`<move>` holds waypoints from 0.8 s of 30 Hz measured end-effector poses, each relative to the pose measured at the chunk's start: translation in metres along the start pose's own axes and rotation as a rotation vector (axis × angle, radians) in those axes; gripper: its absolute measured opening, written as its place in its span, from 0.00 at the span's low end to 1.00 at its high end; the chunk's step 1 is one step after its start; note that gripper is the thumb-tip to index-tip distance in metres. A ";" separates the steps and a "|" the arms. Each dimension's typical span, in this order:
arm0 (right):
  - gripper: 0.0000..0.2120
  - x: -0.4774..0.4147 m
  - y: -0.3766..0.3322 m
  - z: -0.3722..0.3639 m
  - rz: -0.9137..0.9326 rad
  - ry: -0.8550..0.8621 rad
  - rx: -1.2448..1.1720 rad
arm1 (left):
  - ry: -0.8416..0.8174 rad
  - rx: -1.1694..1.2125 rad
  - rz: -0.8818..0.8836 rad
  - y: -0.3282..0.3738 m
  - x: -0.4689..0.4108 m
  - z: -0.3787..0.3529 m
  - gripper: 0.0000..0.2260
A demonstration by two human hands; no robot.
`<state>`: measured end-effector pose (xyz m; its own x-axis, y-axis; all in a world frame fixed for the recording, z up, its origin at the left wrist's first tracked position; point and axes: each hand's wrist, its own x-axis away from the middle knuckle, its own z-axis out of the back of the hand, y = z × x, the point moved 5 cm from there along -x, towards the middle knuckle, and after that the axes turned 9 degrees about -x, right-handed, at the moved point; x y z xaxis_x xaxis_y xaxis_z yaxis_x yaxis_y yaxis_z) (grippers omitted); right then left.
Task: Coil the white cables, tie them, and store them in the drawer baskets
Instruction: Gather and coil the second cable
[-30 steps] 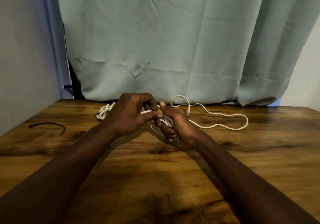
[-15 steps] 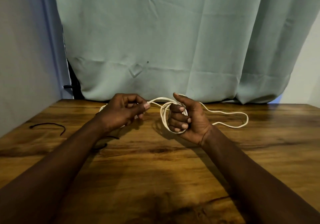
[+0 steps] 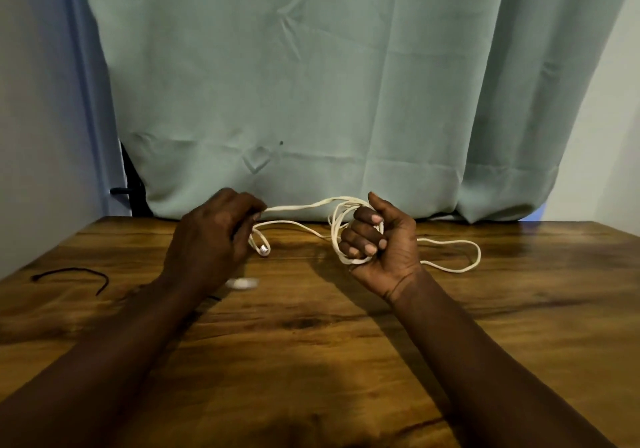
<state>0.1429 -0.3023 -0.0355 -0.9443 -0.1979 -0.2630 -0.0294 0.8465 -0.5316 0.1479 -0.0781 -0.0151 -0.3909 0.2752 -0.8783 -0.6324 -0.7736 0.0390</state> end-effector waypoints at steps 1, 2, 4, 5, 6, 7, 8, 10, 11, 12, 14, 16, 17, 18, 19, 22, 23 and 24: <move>0.22 0.000 -0.002 0.001 0.016 0.006 -0.015 | -0.059 -0.067 -0.024 0.003 -0.001 -0.003 0.08; 0.21 0.001 -0.003 0.001 0.029 0.013 -0.032 | -0.126 -0.120 -0.034 0.007 -0.001 -0.008 0.09; 0.19 0.001 -0.006 0.002 0.061 0.027 -0.064 | -0.266 -0.173 -0.049 0.018 -0.001 -0.017 0.13; 0.18 0.001 -0.007 0.003 0.080 0.035 -0.078 | -0.331 -0.176 -0.065 0.025 0.000 -0.023 0.15; 0.17 0.001 -0.009 0.002 0.098 0.038 -0.087 | -0.398 -0.176 -0.083 0.032 0.002 -0.027 0.17; 0.17 0.002 -0.010 0.001 0.119 0.047 -0.076 | -0.469 -0.178 -0.102 0.040 0.005 -0.031 0.18; 0.17 0.002 -0.010 0.000 0.138 0.056 -0.051 | -0.548 -0.184 -0.121 0.048 0.008 -0.036 0.18; 0.17 0.002 -0.005 -0.005 0.154 0.068 0.039 | -0.684 -0.163 -0.148 0.062 0.016 -0.046 0.15; 0.17 0.000 -0.001 -0.007 0.162 0.073 0.108 | -0.737 -0.133 -0.154 0.067 0.019 -0.050 0.12; 0.17 -0.001 0.003 -0.009 0.175 0.082 0.189 | -0.777 -0.075 -0.152 0.072 0.020 -0.052 0.11; 0.19 -0.002 0.010 -0.009 0.236 0.115 0.487 | -0.835 0.159 -0.101 0.077 0.020 -0.053 0.11; 0.25 0.003 0.017 -0.012 0.278 0.112 0.900 | -0.895 0.469 0.028 0.078 0.021 -0.052 0.10; 0.28 0.006 0.021 -0.011 0.263 0.113 1.057 | -0.923 0.596 0.119 0.075 0.022 -0.052 0.09; 0.31 0.009 0.024 -0.008 0.240 0.118 1.171 | -0.940 0.697 0.214 0.071 0.023 -0.051 0.09; 0.33 0.010 0.026 -0.006 0.225 0.115 1.253 | -0.948 0.782 0.306 0.065 0.024 -0.050 0.09; 0.36 0.010 0.025 -0.005 0.229 0.100 1.450 | -0.926 1.001 0.567 0.050 0.026 -0.049 0.11; 0.38 0.009 0.025 -0.004 0.213 0.110 1.442 | -0.917 1.079 0.639 0.046 0.026 -0.048 0.13; 0.40 0.008 0.025 0.000 0.182 0.117 1.379 | -0.919 1.169 0.693 0.045 0.025 -0.046 0.13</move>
<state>0.1343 -0.2825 -0.0506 -0.9235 -0.0395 -0.3816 0.3734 -0.3208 -0.8704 0.1404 -0.1326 -0.0576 -0.7703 0.6377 0.0034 -0.1430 -0.1778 0.9736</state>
